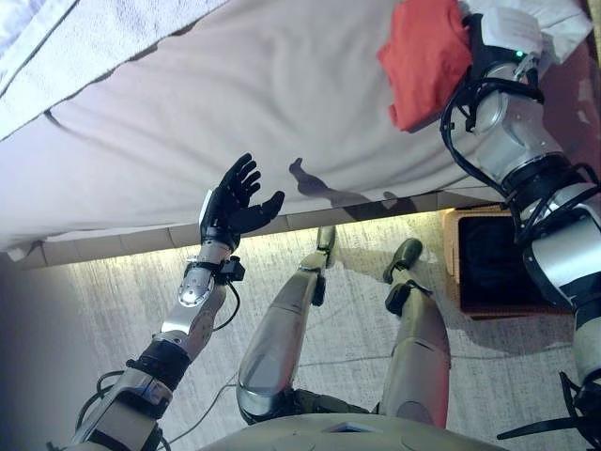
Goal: Pick up the clothes from the bed and place them into the basket
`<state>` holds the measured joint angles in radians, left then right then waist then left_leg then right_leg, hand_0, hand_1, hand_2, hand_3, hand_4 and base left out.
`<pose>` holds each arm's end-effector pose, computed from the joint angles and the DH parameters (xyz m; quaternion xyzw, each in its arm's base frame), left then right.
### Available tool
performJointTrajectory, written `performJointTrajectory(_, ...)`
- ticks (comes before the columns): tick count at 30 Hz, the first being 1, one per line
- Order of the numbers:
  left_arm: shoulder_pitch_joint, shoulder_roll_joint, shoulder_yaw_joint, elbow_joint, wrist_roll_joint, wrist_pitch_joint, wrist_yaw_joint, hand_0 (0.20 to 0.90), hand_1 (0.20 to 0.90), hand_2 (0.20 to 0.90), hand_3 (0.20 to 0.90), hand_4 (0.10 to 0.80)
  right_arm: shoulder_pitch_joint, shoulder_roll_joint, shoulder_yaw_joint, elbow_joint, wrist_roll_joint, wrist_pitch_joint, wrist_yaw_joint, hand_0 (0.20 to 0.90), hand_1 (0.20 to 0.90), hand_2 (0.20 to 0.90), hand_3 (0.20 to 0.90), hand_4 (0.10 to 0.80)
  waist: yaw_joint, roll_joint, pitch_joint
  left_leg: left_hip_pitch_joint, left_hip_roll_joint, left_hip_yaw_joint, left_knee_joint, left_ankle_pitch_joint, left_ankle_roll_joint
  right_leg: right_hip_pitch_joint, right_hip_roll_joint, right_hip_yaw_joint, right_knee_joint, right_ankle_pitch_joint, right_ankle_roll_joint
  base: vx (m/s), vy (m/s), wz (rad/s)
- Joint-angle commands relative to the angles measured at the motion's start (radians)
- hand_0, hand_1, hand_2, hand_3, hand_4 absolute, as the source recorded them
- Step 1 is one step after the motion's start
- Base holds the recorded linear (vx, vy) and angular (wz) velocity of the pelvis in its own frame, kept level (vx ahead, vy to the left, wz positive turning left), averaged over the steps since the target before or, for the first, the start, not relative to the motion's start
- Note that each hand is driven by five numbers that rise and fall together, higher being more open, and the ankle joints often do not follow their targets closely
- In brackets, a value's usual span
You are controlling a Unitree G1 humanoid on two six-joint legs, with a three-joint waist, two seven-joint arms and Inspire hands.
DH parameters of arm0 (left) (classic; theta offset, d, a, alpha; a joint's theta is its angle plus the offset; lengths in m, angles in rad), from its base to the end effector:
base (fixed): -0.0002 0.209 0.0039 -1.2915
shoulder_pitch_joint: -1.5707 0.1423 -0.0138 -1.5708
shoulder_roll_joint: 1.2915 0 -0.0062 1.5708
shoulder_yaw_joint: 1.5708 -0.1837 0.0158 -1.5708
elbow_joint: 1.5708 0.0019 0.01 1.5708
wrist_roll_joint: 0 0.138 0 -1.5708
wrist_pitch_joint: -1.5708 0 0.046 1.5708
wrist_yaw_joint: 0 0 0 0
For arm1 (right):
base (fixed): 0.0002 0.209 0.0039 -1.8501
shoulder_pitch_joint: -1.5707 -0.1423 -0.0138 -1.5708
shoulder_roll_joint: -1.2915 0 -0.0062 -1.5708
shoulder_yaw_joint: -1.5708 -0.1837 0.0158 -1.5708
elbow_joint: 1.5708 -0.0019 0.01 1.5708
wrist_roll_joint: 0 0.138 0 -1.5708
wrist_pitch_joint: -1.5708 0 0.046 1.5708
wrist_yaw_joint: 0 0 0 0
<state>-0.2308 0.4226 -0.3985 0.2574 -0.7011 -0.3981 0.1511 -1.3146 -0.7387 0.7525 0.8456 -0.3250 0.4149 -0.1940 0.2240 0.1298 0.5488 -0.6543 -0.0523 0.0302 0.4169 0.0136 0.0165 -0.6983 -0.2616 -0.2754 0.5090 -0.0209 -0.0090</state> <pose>0.2367 0.1693 0.0520 -0.1239 -0.0805 -0.0460 0.9879 0.3603 -0.2234 0.2717 -0.6453 -0.0370 -0.2290 0.7279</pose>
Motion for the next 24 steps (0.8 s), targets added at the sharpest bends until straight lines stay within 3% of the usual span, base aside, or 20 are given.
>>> performJointTrajectory(1, 0.044, 0.066, 0.018, -0.168, -0.019, -0.081, 0.038, 0.900, 0.900, 0.900, 0.900, 0.800, -0.149, -0.003, 0.076, -0.001, 0.042, -0.058, -0.054, 0.900, 0.900, 0.900, 0.900, 0.800, 0.059, 0.014, -0.029, -0.096, -0.037, -0.082, 0.125, -0.126, 0.002, -0.012, 0.028, -0.020, 0.194, -0.184, 0.014, 0.015, -0.008, 0.10)
performJointTrajectory(5, 0.073, 0.087, 0.051, -0.219, -0.034, -0.089, 0.061, 0.900, 0.900, 0.900, 0.900, 0.800, -0.200, -0.008, 0.055, 0.053, 0.129, -0.102, -0.084, 0.900, 0.900, 0.900, 0.900, 0.800, 0.081, 0.026, -0.029, -0.172, -0.052, -0.090, 0.209, -0.151, 0.020, -0.089, 0.024, -0.012, 0.291, -0.220, 0.000, -0.022, -0.020, 0.10)
performJointTrajectory(11, 0.135, 0.102, 0.102, -0.245, -0.038, -0.085, 0.030, 0.900, 0.900, 0.900, 0.900, 0.800, -0.214, -0.007, -0.005, 0.058, 0.196, -0.249, -0.098, 0.900, 0.900, 0.900, 0.900, 0.800, 0.108, 0.032, -0.029, -0.264, -0.066, -0.092, 0.340, -0.191, 0.033, -0.176, 0.007, -0.012, 0.430, -0.267, -0.016, -0.036, -0.012, 0.15)
performJointTrajectory(19, 0.170, 0.105, 0.129, -0.232, -0.044, -0.086, -0.010, 0.900, 0.900, 0.900, 0.900, 0.800, -0.211, 0.016, -0.033, 0.009, 0.257, -0.369, -0.044, 0.900, 0.900, 0.900, 0.900, 0.800, 0.118, 0.026, -0.029, -0.281, -0.062, -0.089, 0.389, -0.203, 0.028, -0.178, 0.010, -0.018, 0.470, -0.283, -0.022, -0.005, -0.001, 0.00)
performJointTrajectory(20, 0.172, 0.107, 0.130, -0.230, -0.046, -0.087, -0.011, 0.900, 0.900, 0.900, 0.900, 0.800, -0.210, 0.017, -0.035, 0.006, 0.265, -0.376, -0.035, 0.815, 0.815, 0.815, 0.801, 0.701, 0.119, 0.026, -0.029, -0.280, -0.062, -0.089, 0.390, -0.203, 0.027, -0.175, 0.011, -0.019, 0.469, -0.283, -0.022, 0.003, -0.001, 0.13)
performJointTrajectory(21, 0.176, 0.111, 0.130, -0.225, -0.050, -0.090, -0.016, 0.900, 0.900, 0.900, 0.900, 0.800, -0.208, 0.021, -0.036, 0.003, 0.267, -0.393, -0.036, 0.481, 0.481, 0.481, 0.411, 0.311, 0.121, 0.025, -0.029, -0.277, -0.062, -0.091, 0.391, -0.203, 0.027, -0.170, 0.011, -0.021, 0.468, -0.283, -0.023, 0.001, -0.004, 0.17)
performJointTrajectory(22, 0.178, 0.112, 0.130, -0.221, -0.051, -0.092, -0.019, 0.900, 0.900, 0.900, 0.900, 0.800, -0.208, 0.023, -0.036, 0.003, 0.267, -0.402, -0.039, 0.300, 0.300, 0.300, 0.200, 0.100, 0.123, 0.025, -0.029, -0.274, -0.062, -0.092, 0.392, -0.204, 0.026, -0.167, 0.011, -0.021, 0.468, -0.283, -0.022, 0.003, -0.011, 0.14)
performJointTrajectory(24, 0.185, 0.117, 0.134, -0.214, -0.052, -0.098, -0.032, 0.900, 0.900, 0.900, 0.900, 0.800, -0.204, 0.021, -0.043, 0.005, 0.269, -0.410, -0.035, 0.300, 0.300, 0.300, 0.200, 0.100, 0.125, 0.022, -0.029, -0.268, -0.062, -0.095, 0.395, -0.206, 0.024, -0.156, 0.011, -0.025, 0.465, -0.282, -0.021, 0.006, -0.014, -0.33)
